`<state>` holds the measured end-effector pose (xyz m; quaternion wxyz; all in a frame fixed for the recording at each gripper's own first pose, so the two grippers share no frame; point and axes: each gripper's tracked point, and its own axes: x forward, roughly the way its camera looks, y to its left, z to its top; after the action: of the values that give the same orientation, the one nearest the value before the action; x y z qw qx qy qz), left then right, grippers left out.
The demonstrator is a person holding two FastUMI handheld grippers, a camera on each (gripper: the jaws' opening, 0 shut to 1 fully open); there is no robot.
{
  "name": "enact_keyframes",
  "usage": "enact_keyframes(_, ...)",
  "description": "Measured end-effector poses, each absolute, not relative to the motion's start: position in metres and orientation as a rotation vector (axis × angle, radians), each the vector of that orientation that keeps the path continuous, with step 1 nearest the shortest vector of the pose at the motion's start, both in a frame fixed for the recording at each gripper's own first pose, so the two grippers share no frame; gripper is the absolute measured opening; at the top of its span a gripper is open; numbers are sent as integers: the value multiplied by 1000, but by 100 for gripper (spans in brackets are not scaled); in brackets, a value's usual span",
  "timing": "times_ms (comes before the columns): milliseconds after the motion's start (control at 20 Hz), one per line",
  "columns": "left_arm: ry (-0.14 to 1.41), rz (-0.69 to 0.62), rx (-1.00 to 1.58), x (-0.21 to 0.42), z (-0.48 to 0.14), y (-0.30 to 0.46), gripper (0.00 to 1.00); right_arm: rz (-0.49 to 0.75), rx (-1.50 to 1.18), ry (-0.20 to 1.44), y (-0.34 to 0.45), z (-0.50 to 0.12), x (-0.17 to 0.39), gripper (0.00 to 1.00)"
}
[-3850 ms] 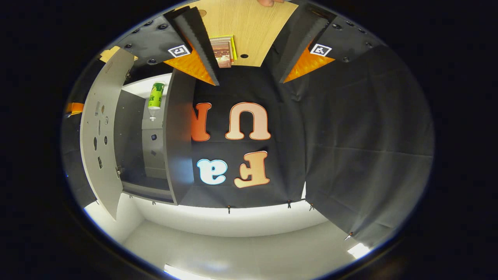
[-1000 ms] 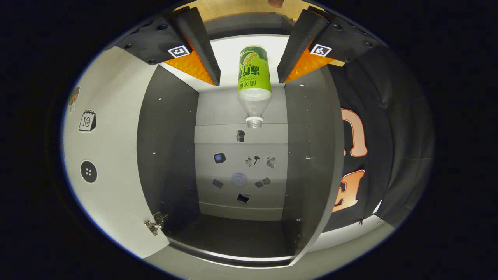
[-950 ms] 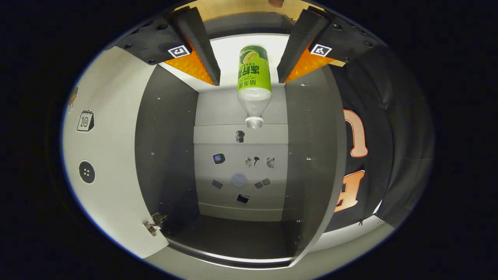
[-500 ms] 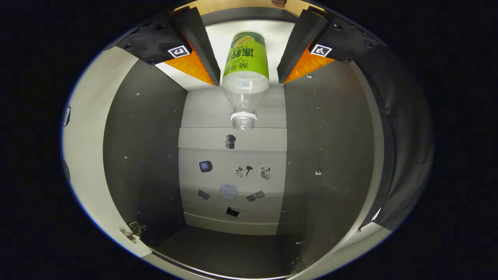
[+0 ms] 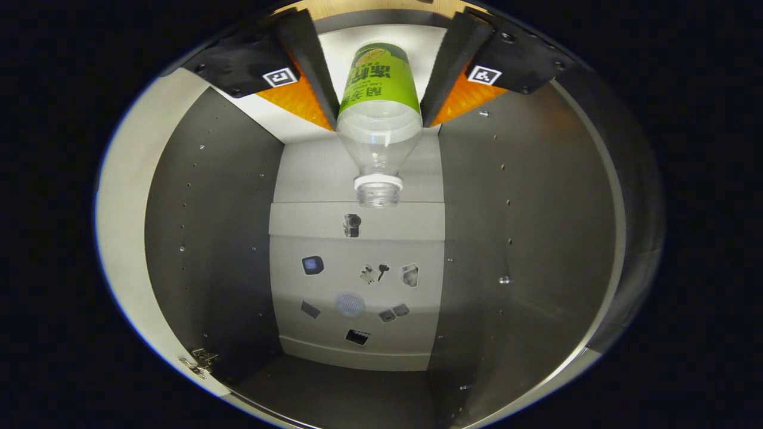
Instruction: Open the cabinet door with the right hand, grasp the bottle in the cabinet with the left hand and place it on the coaster, then close the cabinet door with the right hand.
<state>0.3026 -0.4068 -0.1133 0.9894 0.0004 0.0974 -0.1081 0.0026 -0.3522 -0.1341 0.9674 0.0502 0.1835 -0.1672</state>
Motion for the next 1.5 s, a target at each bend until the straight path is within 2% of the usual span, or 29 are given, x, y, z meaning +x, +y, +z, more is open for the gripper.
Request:
enact_keyframes(50,194,-230,-2,297,-111,-408,84,-337,104,375,-352,-135,3,93)
enact_keyframes(100,192,-242,-10,291,-109,-408,82,-334,108,376,-350,-135,4,93)
enact_keyframes(250,197,-273,-45,272,-102,-405,83,-323,115,371,-346,-131,5,93)
enact_keyframes(300,195,-282,-53,263,-100,-402,83,-319,115,369,-343,-130,4,97)
enact_keyframes(450,173,-294,-28,237,-93,-384,82,-303,115,366,-338,-128,2,98)
enact_keyframes(500,171,-298,-19,228,-93,-377,83,-298,115,365,-336,-128,0,93)
enact_keyframes(800,163,-274,-10,175,-101,-316,81,-261,125,374,-318,-124,-6,93)
enact_keyframes(850,156,-271,-3,167,-104,-307,83,-255,124,373,-315,-122,-6,93)
enact_keyframes(900,150,-270,10,161,-108,-297,83,-249,125,372,-311,-121,-6,97)
enact_keyframes(950,150,-264,23,153,-115,-288,83,-243,127,373,-308,-120,-7,93)
enact_keyframes(1000,155,-262,29,146,-122,-280,81,-238,128,375,-306,-121,-7,93)
enact_keyframes(1200,198,-310,-22,116,-159,-265,83,-217,123,380,-295,-118,-10,93)
enact_keyframes(1250,206,-309,-33,114,-168,-258,83,-213,120,383,-293,-118,-9,98)
enact_keyframes(1300,204,-300,-34,106,-176,-250,85,-211,116,388,-291,-119,-10,93)
enact_keyframes(1350,203,-293,-29,102,-185,-243,83,-209,113,392,-290,-118,-10,93)
enact_keyframes(1400,207,-287,-25,97,-194,-237,85,-207,111,395,-289,-118,-10,97)
enact_keyframes(1500,230,-280,-24,86,-213,-227,83,-200,107,398,-284,-117,-10,98)
